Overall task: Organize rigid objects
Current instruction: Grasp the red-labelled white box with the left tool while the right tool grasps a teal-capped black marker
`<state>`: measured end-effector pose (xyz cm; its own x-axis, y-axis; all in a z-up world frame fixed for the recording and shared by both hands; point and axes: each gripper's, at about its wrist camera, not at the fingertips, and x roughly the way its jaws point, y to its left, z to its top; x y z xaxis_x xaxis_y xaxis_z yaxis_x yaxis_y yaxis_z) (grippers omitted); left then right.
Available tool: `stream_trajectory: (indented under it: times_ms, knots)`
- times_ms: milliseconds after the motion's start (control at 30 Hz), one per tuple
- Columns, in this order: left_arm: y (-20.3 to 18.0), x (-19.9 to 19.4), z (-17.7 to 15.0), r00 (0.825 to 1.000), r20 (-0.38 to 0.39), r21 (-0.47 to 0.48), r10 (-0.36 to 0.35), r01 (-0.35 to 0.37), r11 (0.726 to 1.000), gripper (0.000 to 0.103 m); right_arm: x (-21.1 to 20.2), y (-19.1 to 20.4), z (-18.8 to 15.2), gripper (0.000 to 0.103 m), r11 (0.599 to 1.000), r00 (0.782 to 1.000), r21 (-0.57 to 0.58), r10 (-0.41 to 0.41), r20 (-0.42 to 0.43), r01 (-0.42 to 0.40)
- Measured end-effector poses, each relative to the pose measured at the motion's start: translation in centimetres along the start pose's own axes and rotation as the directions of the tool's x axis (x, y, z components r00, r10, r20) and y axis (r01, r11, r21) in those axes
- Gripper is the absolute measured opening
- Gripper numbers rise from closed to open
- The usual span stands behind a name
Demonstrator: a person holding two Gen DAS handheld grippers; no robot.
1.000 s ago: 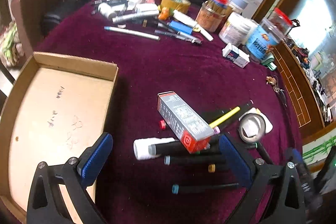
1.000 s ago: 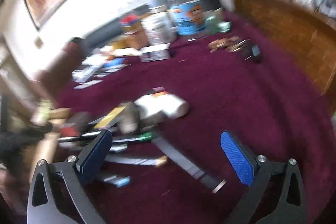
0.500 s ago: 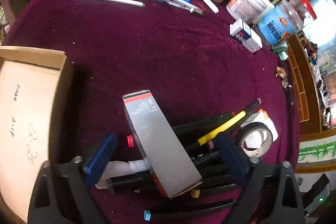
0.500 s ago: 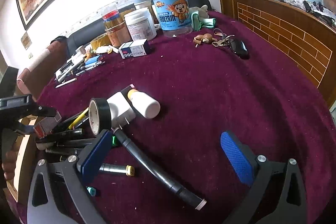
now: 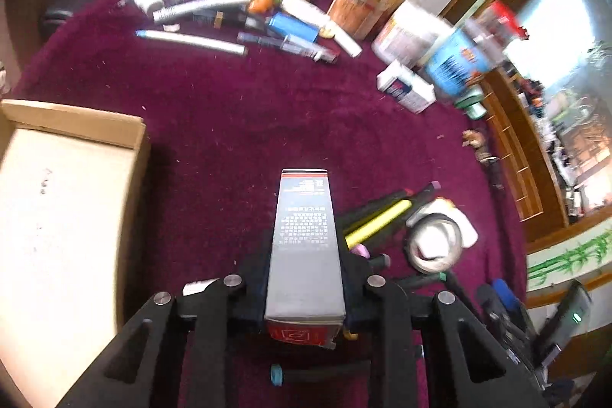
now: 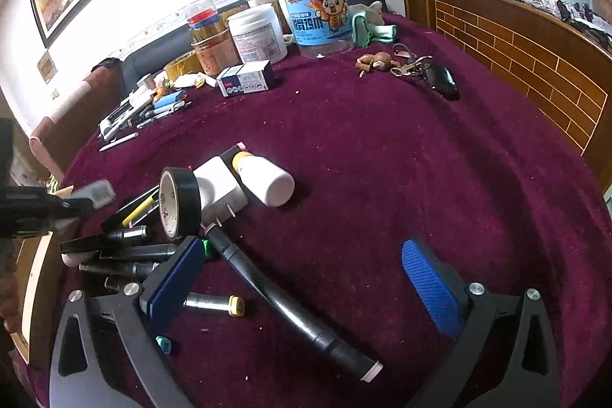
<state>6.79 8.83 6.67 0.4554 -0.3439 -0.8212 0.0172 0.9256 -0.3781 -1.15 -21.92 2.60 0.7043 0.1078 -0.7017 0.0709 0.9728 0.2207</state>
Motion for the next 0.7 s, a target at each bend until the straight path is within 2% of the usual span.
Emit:
stream_trajectory:
  times_ms: [100, 167, 233, 300, 333, 367, 400, 467, 533, 600, 700]
  knots:
    - [0.1, -2.8, -1.5, 0.998, 0.055, 0.013, -0.037, 0.036, 0.999, 0.028, -0.1, 0.6, 0.0, 0.103, 0.999, 0.999, -0.018, 0.033, -0.009, -0.033]
    - [0.6, -5.1, -3.1, 0.994, 0.092, 0.026, -0.067, 0.065, 0.998, 0.028, -1.1, 1.9, -0.1, 0.103, 0.993, 0.995, -0.052, 0.101, -0.021, -0.102]
    - [1.2, -6.6, -4.6, 0.99, 0.118, 0.028, -0.082, 0.08, 0.996, 0.028, -2.5, 4.1, -0.4, 0.103, 0.975, 0.985, -0.138, 0.171, -0.035, -0.174]
    - [2.0, -7.9, -6.1, 0.985, 0.14, 0.023, -0.097, 0.094, 0.995, 0.028, -3.6, 6.9, -0.9, 0.103, 0.925, 0.959, -0.255, 0.264, -0.104, -0.282]
    - [2.5, -8.4, -6.9, 0.983, 0.151, 0.02, -0.1, 0.098, 0.995, 0.028, -3.8, 8.9, -1.4, 0.103, 0.879, 0.936, -0.325, 0.306, -0.173, -0.348]
    - [2.9, -8.7, -7.4, 0.982, 0.159, 0.017, -0.101, 0.1, 0.995, 0.028, -3.8, 10.4, -2.0, 0.103, 0.844, 0.923, -0.38, 0.318, -0.216, -0.379]
    - [3.4, -9.1, -8.2, 0.98, 0.17, 0.011, -0.1, 0.1, 0.995, 0.028, -3.5, 11.5, -2.4, 0.103, 0.824, 0.923, -0.422, 0.304, -0.236, -0.379]
    - [4.1, -9.6, -9.4, 0.978, 0.186, 0.004, -0.093, 0.094, 0.996, 0.028, -2.7, 13.1, -3.1, 0.094, 0.801, 0.932, -0.484, 0.254, -0.257, -0.352]
    - [4.9, -10.0, -10.4, 0.977, 0.197, -0.002, -0.082, 0.084, 0.996, 0.028, -1.3, 14.4, -3.5, 0.072, 0.78, 0.933, -0.525, 0.209, -0.294, -0.34]
    - [5.7, -10.2, -11.3, 0.977, 0.202, 0.0, -0.064, 0.066, 0.998, 0.028, -0.1, 15.2, -3.7, 0.063, 0.768, 0.922, -0.534, 0.188, -0.337, -0.352]
    - [6.4, -10.7, -12.3, 0.976, 0.219, 0.021, -0.021, 0.016, 1.0, 0.028, 0.8, 16.3, -4.3, 0.063, 0.742, 0.913, -0.562, 0.168, -0.372, -0.366]
